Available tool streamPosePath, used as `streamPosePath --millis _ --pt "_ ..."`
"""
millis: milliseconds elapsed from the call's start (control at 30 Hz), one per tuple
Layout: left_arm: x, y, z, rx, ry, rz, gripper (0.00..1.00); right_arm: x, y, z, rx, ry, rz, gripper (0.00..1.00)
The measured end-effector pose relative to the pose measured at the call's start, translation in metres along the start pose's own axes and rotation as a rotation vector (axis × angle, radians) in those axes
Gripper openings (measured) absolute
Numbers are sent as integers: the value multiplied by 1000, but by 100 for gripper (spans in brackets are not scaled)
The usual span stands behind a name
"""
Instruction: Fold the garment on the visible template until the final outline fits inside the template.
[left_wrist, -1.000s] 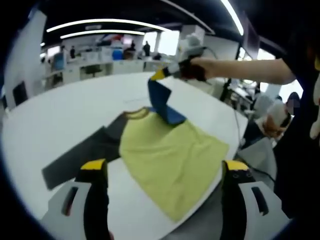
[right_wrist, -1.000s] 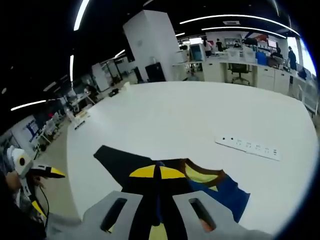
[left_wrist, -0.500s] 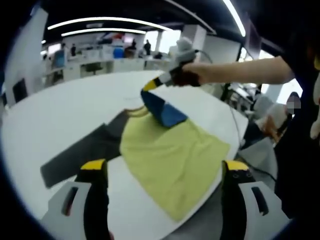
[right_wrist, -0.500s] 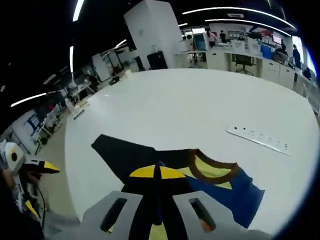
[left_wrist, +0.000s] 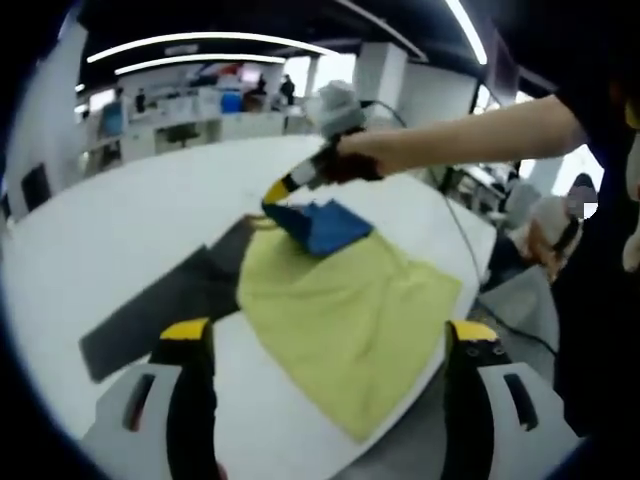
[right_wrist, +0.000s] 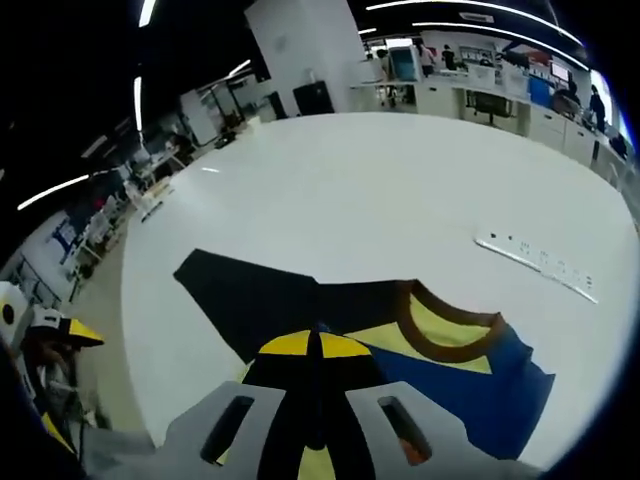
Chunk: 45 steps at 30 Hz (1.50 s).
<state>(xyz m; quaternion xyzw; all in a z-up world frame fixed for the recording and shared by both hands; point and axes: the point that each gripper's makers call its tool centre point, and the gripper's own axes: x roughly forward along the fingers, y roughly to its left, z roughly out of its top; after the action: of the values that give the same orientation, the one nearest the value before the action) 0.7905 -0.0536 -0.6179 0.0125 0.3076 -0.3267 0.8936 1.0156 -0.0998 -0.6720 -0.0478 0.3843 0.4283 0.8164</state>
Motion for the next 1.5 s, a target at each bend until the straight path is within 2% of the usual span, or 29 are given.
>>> streamPosePath --millis 400,767,1233,1500 --pt "4 13 -17 -25 19 14 95 28 1 -14 -3 57 -5 1" --pt "10 16 -26 -18 43 14 99 50 6 -21 35 81 0 1" --pt "11 21 -38 -41 57 22 99 76 6 -35 104 106 -28 1" --pt "10 23 -43 -45 65 24 99 88 9 -47 79 137 -50 1"
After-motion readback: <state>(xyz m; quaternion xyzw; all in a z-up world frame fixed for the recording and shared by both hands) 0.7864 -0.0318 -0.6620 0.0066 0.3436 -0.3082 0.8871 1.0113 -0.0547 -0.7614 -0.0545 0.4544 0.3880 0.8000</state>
